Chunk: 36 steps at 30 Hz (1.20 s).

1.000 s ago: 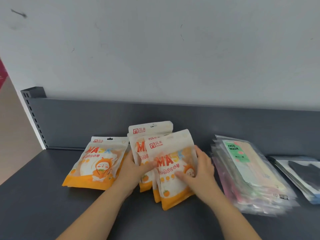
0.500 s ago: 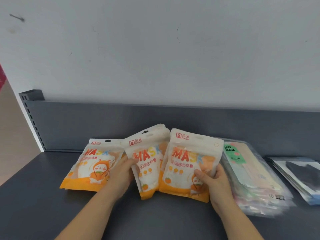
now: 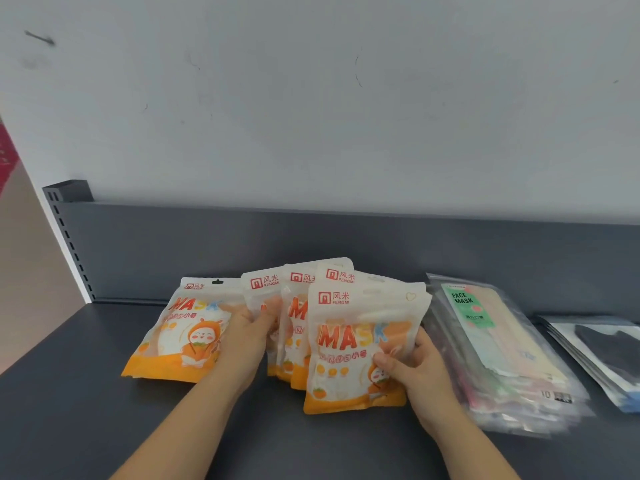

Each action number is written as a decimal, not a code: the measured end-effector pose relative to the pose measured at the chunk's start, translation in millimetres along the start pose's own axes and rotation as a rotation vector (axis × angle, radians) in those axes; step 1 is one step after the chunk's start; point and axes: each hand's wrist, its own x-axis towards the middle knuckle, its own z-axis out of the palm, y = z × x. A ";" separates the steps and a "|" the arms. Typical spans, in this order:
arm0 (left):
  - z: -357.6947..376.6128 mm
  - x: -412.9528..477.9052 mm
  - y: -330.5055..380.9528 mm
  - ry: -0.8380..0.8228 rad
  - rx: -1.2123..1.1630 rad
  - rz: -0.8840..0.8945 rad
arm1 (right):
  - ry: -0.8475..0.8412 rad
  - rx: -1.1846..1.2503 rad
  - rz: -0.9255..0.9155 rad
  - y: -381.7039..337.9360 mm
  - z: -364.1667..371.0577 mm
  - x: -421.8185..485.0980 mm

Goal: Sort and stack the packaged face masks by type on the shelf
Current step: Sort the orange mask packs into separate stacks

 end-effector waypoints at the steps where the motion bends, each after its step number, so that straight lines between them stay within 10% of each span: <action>1: -1.0 -0.1 2.4 0.006 0.002 0.005 | 0.020 0.013 -0.015 -0.3 -0.6 -0.7; 13: -22.5 15.6 16.1 0.014 -0.109 -0.128 | 0.028 0.347 0.009 -1.7 -8.7 4.7; 21: 12.7 -9.9 13.6 -0.329 0.165 -0.055 | -0.004 0.158 0.029 1.0 -0.6 3.3; 36: 18.7 -10.3 8.5 -0.387 0.269 -0.074 | 0.052 -0.055 -0.085 3.6 -2.2 -1.6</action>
